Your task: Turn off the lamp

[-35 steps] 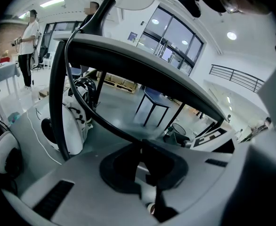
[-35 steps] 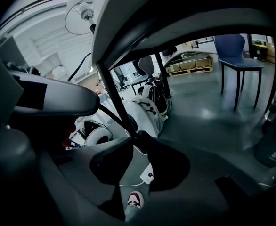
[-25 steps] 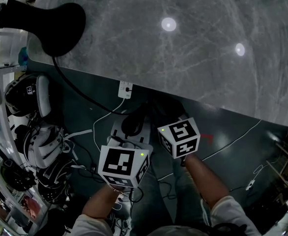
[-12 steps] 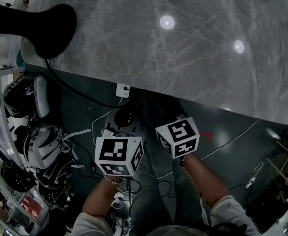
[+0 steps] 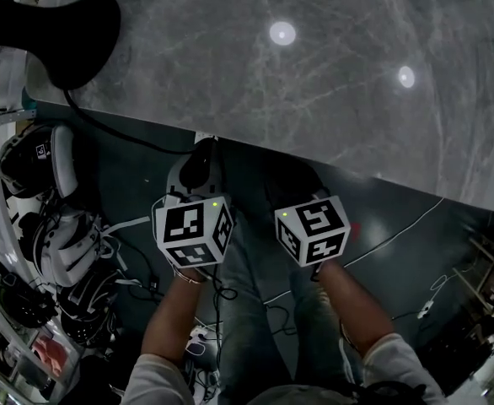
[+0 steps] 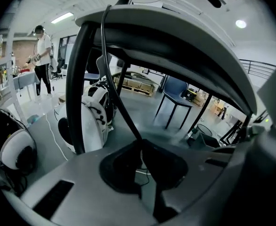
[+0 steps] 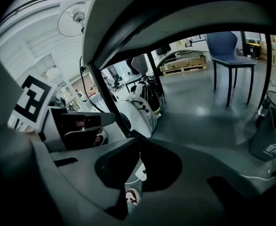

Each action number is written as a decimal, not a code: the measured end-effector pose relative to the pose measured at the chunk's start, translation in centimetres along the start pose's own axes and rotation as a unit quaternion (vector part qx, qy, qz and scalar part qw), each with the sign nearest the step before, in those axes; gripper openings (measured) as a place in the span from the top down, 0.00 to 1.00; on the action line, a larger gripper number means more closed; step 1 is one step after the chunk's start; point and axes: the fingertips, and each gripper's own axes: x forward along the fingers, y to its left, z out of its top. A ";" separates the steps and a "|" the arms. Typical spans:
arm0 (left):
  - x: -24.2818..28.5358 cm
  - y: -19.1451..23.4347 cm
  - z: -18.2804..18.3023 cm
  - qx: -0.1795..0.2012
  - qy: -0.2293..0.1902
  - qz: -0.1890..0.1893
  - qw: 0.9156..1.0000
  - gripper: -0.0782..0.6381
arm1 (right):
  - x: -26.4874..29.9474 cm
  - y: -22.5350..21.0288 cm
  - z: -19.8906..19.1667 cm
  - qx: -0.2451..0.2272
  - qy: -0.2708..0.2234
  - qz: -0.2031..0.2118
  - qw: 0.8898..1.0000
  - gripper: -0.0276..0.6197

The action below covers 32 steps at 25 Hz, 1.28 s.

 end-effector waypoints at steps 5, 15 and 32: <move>2.0 2.9 0.5 0.020 -0.028 0.039 0.999 0.86 | -0.3 -0.7 -0.3 0.003 0.002 -0.003 1.000 0.95; 4.8 7.3 2.9 0.038 -0.084 0.088 0.992 0.86 | -0.6 -0.3 -0.7 0.012 0.001 0.001 1.000 0.95; 0.8 6.9 0.1 -0.048 -0.142 0.094 0.984 0.65 | -2.2 -0.3 -0.5 0.019 -0.005 0.015 1.000 0.95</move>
